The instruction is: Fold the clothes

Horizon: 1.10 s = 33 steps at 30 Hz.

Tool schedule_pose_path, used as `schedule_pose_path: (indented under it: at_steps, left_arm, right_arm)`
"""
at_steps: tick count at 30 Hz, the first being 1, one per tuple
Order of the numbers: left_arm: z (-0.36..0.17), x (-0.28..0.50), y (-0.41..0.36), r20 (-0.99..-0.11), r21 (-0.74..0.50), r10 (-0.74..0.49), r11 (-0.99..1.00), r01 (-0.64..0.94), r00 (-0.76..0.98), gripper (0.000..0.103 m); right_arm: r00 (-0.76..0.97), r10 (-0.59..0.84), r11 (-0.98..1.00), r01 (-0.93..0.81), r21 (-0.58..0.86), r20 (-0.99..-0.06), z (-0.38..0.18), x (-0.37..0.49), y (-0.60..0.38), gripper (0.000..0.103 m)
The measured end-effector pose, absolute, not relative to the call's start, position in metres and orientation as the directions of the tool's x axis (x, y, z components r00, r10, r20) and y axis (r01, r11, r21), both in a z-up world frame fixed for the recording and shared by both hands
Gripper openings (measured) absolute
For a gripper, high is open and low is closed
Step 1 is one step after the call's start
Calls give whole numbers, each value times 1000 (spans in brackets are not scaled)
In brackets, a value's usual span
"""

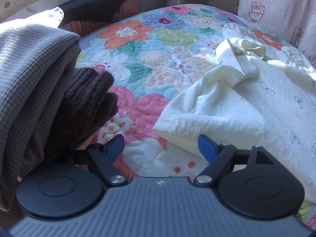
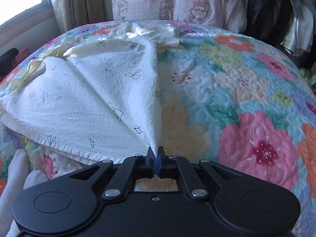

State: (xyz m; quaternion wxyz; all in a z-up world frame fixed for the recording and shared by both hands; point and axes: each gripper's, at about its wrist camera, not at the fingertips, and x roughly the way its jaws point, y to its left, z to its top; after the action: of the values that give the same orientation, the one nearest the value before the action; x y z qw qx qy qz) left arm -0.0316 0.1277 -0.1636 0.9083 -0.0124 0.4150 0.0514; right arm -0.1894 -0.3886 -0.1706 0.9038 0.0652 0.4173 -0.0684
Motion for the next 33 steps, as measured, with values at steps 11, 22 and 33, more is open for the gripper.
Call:
schedule_pose_path:
  at_steps: [11,22,33]
  left_arm:
    - [-173,-19,120,-716,-49,-80,997,64,693,84]
    - [-160,-29,120,-696,4,-49,997,72,716,2]
    - [-107,-53,135,-631,-170,-157,983,61,760,2]
  right_arm:
    - [676,-25,996,80,39,-737,-165,-181,-385,4]
    - [656,-10,990,111,83,-755,-168,-166,-381,4]
    - [757,-44,988,128,83,-652,-101,-194,-404,4]
